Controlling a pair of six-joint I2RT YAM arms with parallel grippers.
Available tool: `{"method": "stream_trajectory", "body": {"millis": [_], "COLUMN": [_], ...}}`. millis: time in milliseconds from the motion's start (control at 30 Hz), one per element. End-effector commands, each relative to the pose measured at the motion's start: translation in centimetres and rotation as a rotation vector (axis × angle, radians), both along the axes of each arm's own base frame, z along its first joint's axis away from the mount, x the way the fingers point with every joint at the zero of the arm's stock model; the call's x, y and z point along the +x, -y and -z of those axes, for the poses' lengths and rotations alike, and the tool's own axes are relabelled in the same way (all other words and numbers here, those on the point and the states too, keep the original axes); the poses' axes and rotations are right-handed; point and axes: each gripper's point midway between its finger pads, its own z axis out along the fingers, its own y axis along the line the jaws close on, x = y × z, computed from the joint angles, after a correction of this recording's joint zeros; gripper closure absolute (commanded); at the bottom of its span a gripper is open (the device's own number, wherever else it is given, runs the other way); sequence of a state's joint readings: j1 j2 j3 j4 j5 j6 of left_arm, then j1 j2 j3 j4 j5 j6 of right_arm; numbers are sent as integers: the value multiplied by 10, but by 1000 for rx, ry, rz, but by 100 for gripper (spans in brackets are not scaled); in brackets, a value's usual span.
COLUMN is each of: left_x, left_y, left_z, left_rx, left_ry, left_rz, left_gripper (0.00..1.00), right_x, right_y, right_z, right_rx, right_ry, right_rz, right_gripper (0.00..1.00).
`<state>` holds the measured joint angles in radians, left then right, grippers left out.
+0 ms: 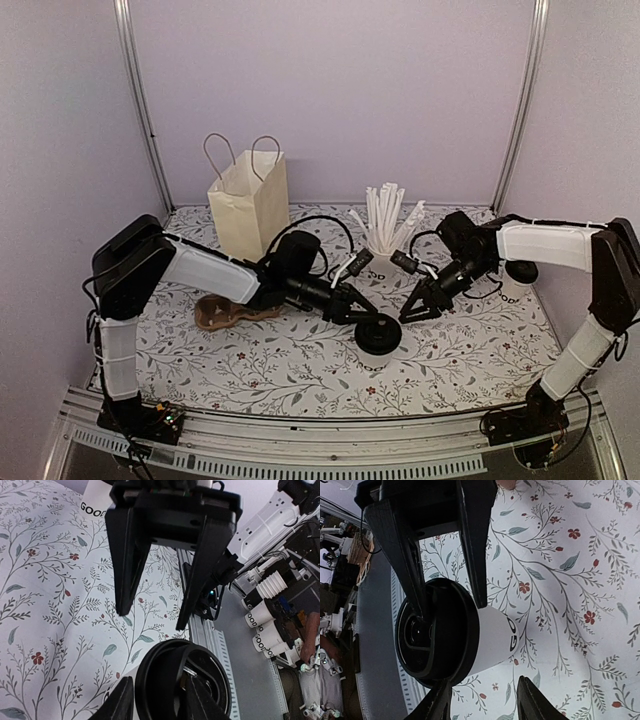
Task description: Pack the takeout coffee
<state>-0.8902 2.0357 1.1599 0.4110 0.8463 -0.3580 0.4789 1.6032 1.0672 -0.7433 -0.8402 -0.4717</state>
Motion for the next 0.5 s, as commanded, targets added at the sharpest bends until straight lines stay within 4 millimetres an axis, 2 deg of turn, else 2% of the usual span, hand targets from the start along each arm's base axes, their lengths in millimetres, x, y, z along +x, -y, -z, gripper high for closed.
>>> {"method": "stream_trajectory", "body": {"millis": [0, 300, 467], "left_x": [-28, -26, -27], "left_y": [-21, -22, -24], "left_z": [88, 102, 109], "left_rx": [250, 289, 307], "left_ry": [-140, -157, -172], "left_rz": [31, 14, 9], "left_gripper": [61, 59, 61], "right_x": [-23, -21, -25], "right_y": [-3, -6, -12], "right_z": [7, 29, 20], "right_rx": [49, 29, 88], "right_ry": [-184, -276, -331], "right_rz": [-27, -26, -53], "right_gripper": [52, 52, 51]}}
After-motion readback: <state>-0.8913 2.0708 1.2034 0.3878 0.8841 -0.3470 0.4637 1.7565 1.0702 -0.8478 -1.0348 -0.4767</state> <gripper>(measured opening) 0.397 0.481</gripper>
